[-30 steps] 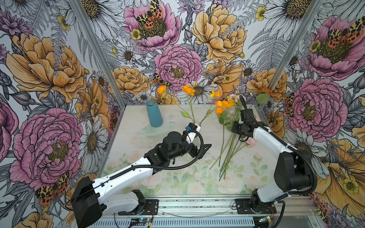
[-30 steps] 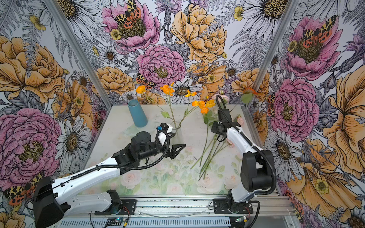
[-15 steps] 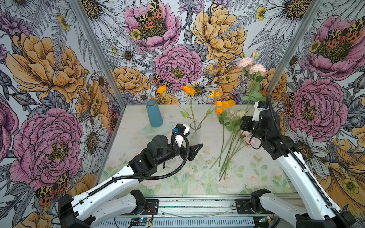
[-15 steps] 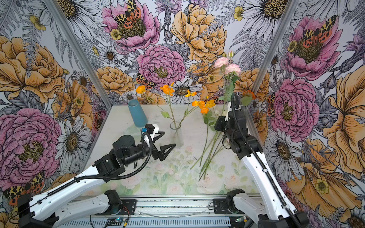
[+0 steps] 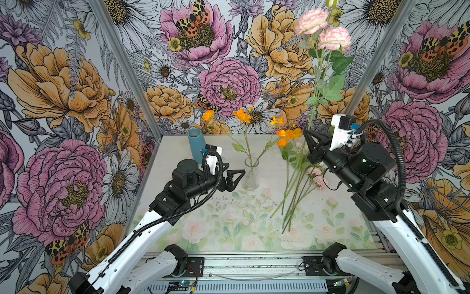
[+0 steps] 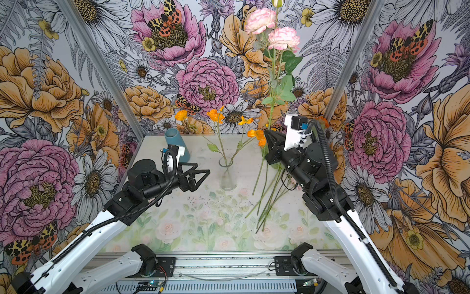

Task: Arrange flowers in a vase
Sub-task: Place the flower in the vase.

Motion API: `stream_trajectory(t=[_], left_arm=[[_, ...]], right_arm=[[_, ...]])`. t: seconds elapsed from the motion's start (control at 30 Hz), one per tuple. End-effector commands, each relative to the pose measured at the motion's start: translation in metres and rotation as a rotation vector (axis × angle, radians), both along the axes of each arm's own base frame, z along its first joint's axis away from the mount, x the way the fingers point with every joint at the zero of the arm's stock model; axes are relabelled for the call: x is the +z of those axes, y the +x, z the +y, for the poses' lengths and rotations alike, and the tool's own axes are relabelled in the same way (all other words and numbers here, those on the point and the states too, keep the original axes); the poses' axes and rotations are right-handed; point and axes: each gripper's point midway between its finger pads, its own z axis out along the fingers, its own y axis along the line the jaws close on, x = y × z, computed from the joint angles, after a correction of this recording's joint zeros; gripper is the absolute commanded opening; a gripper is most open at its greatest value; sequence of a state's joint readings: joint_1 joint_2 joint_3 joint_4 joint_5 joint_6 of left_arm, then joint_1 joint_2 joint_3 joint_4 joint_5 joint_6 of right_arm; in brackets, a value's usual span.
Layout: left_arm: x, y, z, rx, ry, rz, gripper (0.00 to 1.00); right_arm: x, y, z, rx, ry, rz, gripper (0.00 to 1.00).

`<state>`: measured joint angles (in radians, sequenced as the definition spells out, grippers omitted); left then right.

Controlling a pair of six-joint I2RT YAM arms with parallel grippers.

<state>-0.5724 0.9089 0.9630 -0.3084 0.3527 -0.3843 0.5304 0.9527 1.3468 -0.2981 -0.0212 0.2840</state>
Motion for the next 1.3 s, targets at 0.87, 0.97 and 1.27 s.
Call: stream_trajectory(t=[0.87,0.97,1.27], left_arm=[[-0.028,-0.021,0.076,0.228,-0.099,0.158,0.99],[-0.032,-0.020,0.076,0.229,-0.096,0.170,0.99],[-0.030,-0.017,0.067,0.175,-0.101,0.178,0.99]], right_arm=[[0.018,0.045,0.147,0.183,-0.111,-0.317,0.00],[0.019,0.051,0.149,0.155,-0.114,-0.327,0.00],[0.005,0.072,0.154,0.072,-0.158,-0.348,0.00]])
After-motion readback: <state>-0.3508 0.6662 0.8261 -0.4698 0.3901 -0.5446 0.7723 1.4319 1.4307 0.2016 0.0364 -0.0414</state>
